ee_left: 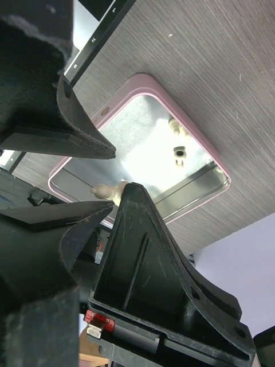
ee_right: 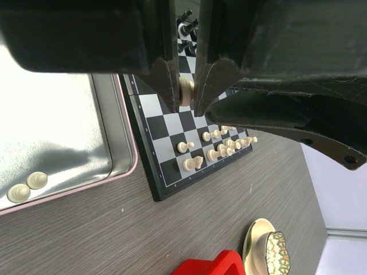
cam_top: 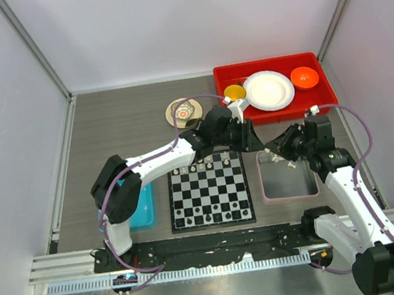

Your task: Set up the chess pieces on the board

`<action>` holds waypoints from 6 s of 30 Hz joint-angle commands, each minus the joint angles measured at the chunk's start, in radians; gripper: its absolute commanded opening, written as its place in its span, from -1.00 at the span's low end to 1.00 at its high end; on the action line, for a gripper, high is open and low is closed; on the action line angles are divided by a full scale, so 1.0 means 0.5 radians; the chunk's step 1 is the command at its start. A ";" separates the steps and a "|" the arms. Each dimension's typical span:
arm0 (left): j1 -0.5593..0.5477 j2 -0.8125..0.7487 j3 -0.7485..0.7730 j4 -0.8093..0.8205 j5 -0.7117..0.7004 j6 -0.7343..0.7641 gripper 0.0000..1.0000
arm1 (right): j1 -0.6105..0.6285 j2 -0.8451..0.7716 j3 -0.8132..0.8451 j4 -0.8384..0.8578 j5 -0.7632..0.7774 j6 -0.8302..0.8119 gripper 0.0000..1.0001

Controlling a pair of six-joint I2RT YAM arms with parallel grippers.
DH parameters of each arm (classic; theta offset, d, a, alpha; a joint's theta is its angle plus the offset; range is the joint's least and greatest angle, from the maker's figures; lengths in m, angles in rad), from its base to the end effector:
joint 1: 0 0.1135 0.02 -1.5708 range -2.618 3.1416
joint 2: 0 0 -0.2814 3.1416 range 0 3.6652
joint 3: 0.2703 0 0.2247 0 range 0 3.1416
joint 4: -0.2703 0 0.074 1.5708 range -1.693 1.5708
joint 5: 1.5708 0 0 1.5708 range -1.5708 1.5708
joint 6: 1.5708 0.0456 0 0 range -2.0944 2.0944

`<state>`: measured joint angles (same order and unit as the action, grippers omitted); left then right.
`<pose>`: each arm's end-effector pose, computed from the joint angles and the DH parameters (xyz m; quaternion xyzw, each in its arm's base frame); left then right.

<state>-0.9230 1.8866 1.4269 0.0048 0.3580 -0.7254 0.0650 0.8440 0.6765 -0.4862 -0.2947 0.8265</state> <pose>0.2485 -0.3549 0.2874 0.1762 0.8214 -0.4850 0.2430 0.1487 0.0230 0.2753 0.2693 0.8476 0.3076 0.3383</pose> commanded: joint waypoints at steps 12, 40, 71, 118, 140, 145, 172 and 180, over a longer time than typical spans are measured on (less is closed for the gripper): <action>-0.022 0.016 0.110 0.021 0.002 0.018 -0.38 | -0.007 -0.019 0.015 0.049 -0.027 0.013 -0.99; -0.029 0.016 0.088 0.033 0.014 0.006 -0.73 | -0.004 -0.034 -0.003 0.049 -0.009 0.025 -0.99; 0.039 -0.235 0.110 -0.632 -0.439 0.343 -1.00 | -0.004 -0.222 0.288 -0.390 0.681 -0.131 -0.07; 0.238 0.053 0.404 -1.301 -0.921 0.693 -1.00 | -0.004 -0.157 0.175 -0.381 0.617 -0.177 -0.07; 0.140 0.252 0.555 -1.396 -1.035 0.733 -1.00 | -0.004 -0.154 0.156 -0.378 0.617 -0.199 -0.07; 0.137 0.280 0.549 -1.393 -1.047 0.736 -1.00 | -0.004 -0.145 0.165 -0.378 0.617 -0.202 -0.07; 0.113 0.396 0.595 -1.402 -1.041 0.742 -1.00 | -0.007 -0.114 0.150 -0.362 0.623 -0.220 -0.07; 0.113 0.402 0.592 -1.412 -1.044 0.742 -0.96 | -0.004 -0.120 0.138 -0.362 0.623 -0.220 -0.07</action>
<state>-0.8619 2.0861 1.6882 -0.6941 -0.1570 -0.3588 0.0650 0.7879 0.7475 -0.6895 0.0166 0.7315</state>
